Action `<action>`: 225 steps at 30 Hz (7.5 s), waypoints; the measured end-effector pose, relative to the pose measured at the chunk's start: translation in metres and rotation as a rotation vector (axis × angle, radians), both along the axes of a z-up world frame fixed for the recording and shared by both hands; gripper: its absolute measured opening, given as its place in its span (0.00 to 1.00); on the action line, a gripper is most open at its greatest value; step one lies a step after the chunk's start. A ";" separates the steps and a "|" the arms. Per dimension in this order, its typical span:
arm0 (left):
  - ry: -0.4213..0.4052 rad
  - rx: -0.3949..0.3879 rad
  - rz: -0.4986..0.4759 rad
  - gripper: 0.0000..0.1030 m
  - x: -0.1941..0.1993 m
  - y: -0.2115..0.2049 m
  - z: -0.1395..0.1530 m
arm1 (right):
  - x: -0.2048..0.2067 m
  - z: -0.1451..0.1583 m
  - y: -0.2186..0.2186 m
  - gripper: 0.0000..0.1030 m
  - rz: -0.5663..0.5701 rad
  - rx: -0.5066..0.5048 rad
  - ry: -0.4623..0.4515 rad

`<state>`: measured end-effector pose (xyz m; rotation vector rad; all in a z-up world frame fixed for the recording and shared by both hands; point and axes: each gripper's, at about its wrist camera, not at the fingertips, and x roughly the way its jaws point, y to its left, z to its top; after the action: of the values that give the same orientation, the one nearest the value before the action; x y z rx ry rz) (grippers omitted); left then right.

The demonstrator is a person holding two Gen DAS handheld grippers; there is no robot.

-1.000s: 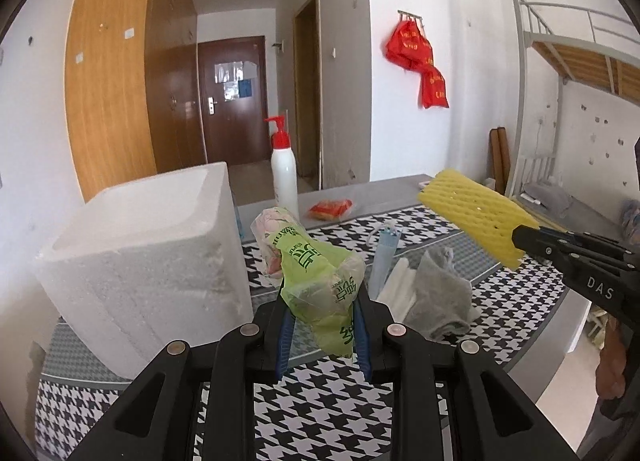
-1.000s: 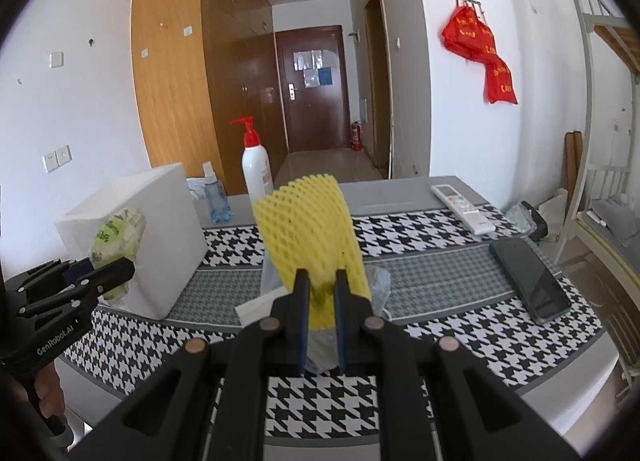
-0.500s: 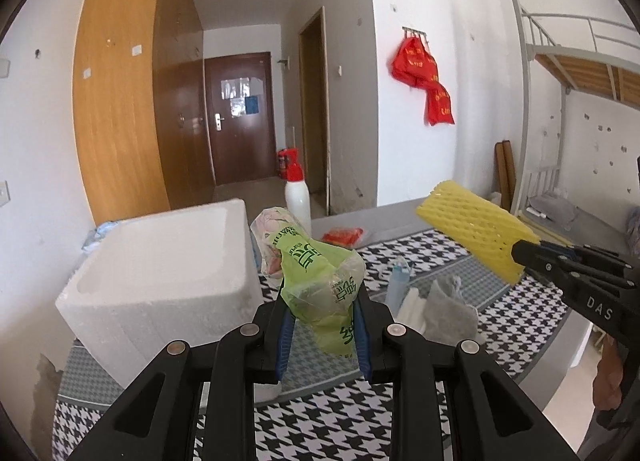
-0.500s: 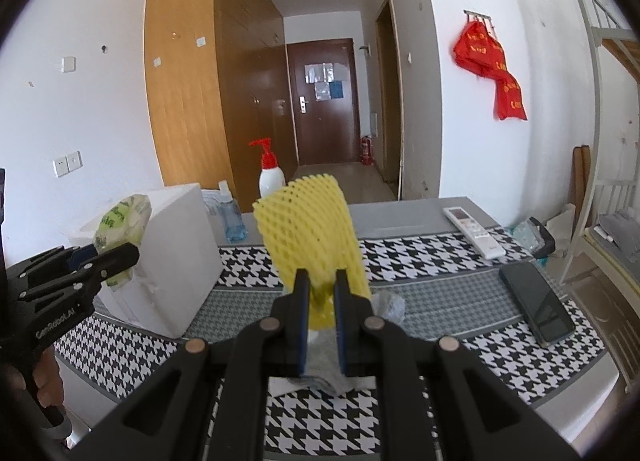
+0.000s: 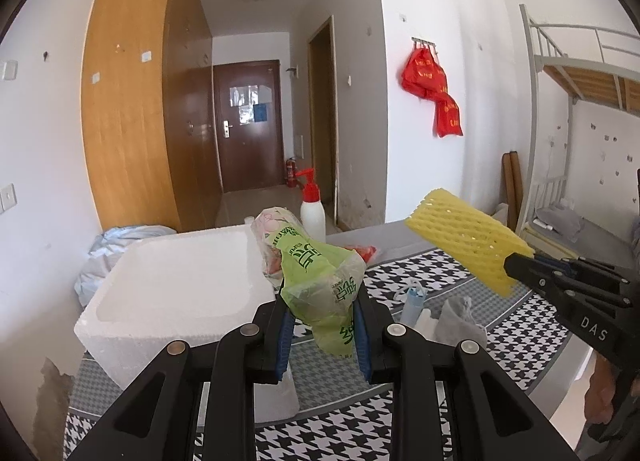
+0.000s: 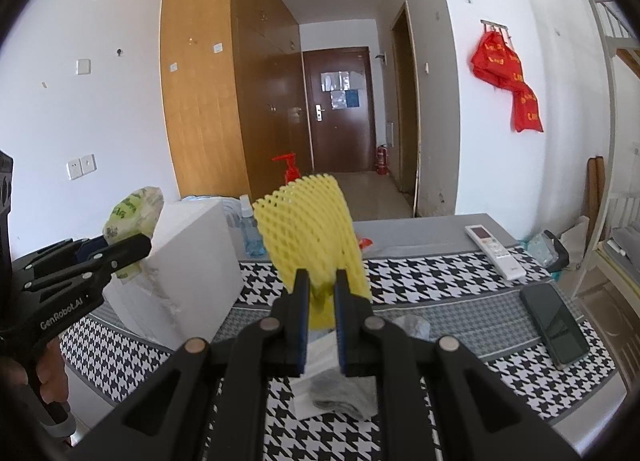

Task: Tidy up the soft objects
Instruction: 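Carry both items to the white foam box and open the left tool over it, then lower the yellow foam net into the white foam box, open the right tool, then move both tools back from the box toward the white cloth and grey sock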

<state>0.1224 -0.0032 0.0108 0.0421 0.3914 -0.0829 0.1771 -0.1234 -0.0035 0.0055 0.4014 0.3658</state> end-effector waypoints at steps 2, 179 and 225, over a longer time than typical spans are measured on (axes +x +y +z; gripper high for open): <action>-0.010 0.002 0.009 0.27 0.000 0.003 0.003 | 0.002 0.001 0.002 0.14 0.004 0.002 -0.004; -0.063 -0.134 0.311 0.99 -0.081 0.086 -0.029 | -0.021 -0.020 0.081 0.86 0.295 -0.047 -0.017; 0.060 -0.092 0.001 0.99 -0.011 -0.019 -0.045 | -0.009 -0.044 -0.031 0.86 0.036 -0.035 0.048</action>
<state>0.1116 -0.0226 -0.0345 -0.0517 0.4473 -0.1015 0.1686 -0.1547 -0.0479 -0.0272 0.4561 0.3944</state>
